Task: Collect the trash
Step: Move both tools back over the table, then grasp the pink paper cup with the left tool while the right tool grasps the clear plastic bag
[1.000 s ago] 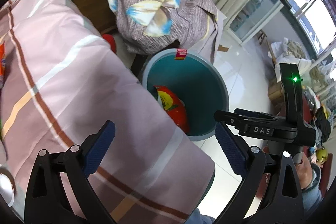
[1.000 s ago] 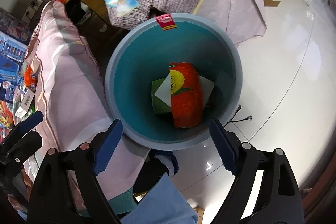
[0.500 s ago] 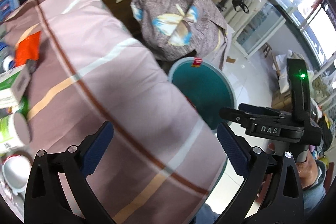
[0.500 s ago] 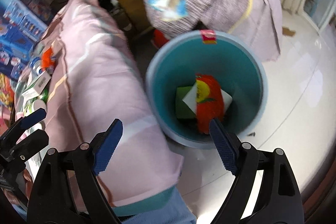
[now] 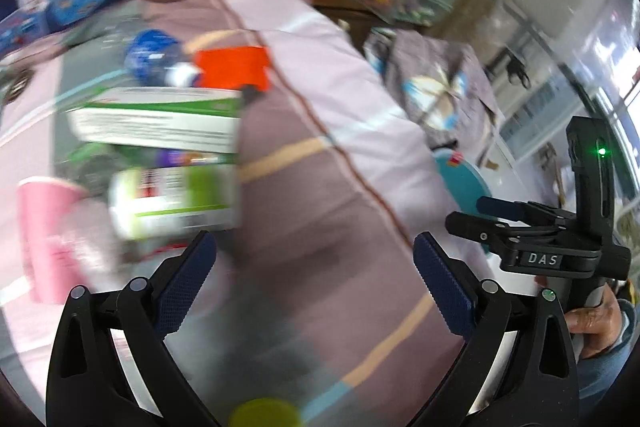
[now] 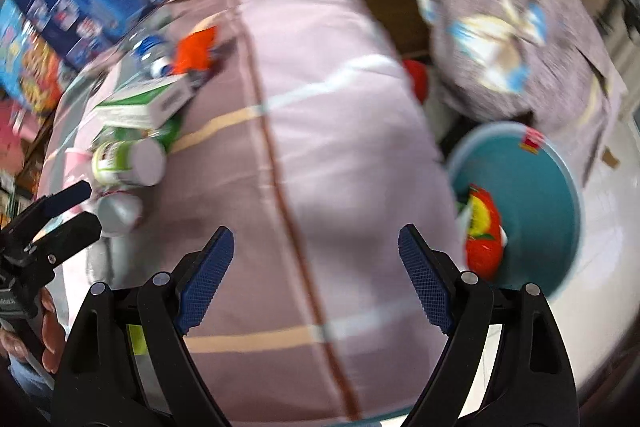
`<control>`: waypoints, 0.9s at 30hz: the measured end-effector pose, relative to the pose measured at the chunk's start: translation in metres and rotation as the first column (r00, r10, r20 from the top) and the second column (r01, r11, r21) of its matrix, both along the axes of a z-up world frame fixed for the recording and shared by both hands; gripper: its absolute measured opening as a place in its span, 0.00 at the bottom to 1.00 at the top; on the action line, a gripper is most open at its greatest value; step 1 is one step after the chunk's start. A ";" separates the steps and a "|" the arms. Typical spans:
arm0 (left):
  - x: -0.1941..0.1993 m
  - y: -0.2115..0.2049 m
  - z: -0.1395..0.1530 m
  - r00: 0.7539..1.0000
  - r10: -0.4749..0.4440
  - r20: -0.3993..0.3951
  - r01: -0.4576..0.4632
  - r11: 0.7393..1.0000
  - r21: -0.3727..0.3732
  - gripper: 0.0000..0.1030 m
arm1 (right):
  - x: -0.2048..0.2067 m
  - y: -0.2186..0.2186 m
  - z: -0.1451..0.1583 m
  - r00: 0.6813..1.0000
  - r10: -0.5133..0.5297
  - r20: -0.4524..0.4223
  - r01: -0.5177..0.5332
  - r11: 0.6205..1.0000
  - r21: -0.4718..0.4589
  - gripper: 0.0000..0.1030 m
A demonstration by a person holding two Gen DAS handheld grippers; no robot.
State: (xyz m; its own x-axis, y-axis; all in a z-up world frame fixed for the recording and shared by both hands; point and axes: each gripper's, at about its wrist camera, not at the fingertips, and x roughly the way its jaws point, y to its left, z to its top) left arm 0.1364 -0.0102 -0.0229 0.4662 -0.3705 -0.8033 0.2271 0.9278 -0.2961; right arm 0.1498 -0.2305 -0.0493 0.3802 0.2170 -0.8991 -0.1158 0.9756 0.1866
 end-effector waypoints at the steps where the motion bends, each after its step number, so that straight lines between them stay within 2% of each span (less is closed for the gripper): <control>1: -0.003 0.010 0.001 1.000 0.014 0.005 -0.014 1.000 0.004 0.96 | 0.003 0.012 0.002 1.000 0.022 -0.003 -0.022 1.000 -0.006 0.78; 9: -0.016 0.105 -0.003 0.984 0.175 0.018 -0.175 0.984 0.035 0.96 | 0.016 0.094 0.010 0.985 0.172 -0.016 -0.172 0.983 -0.056 0.78; 15: -0.017 0.163 -0.024 0.962 0.271 -0.027 -0.269 0.961 0.060 0.96 | 0.023 0.136 0.009 0.968 0.249 -0.031 -0.251 0.963 -0.098 0.78; 21: -0.007 0.182 -0.045 0.954 0.288 -0.080 -0.283 0.957 0.066 0.96 | 0.034 0.152 0.001 0.963 0.262 -0.061 -0.267 0.958 -0.108 0.78; 27: 0.007 0.172 -0.054 0.964 0.253 -0.088 -0.245 0.966 0.087 0.96 | 0.045 0.161 -0.004 0.962 0.263 -0.076 -0.270 0.957 -0.110 0.78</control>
